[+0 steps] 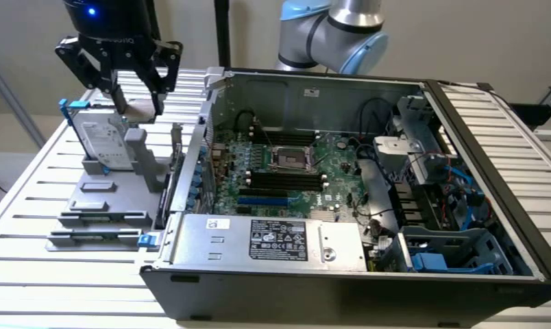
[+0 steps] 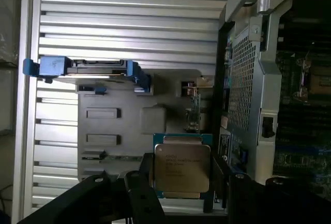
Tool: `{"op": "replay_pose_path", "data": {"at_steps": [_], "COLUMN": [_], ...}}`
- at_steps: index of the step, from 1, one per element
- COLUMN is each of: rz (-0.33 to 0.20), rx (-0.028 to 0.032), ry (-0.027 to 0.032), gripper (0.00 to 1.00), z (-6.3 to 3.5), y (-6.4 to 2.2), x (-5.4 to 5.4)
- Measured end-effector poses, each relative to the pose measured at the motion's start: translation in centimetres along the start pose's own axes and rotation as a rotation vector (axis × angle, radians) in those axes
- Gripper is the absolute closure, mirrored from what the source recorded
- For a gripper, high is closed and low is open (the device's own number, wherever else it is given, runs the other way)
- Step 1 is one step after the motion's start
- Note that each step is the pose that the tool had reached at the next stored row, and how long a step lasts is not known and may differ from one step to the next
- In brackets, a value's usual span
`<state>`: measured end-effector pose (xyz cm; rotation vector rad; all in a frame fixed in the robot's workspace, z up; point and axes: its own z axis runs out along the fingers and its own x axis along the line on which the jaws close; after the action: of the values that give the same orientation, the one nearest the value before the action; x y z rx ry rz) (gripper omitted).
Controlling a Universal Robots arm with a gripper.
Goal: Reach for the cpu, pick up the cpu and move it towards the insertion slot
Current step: 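Pick up the cpu and move it towards the insertion slot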
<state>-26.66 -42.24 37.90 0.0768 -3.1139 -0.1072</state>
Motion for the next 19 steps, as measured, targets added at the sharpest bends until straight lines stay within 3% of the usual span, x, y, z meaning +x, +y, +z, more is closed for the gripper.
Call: {"op": "replay_pose_path", "data": {"at_steps": [5, 10, 15, 19], "rz": [0.000, -0.001, -0.001, -0.001], "rx": [-0.0161, -0.0276, -0.0330, -0.0339], "ry": [-0.0008, -0.0012, -0.0016, -0.0015], "gripper": [0.46, 0.46, 0.46, 0.46], "z": [-0.49, -0.76, -0.84, -0.89], "y": [-0.08, -0.18, -0.29, -0.38], "x": [-2.3, -4.5, -6.8, -8.6]}}
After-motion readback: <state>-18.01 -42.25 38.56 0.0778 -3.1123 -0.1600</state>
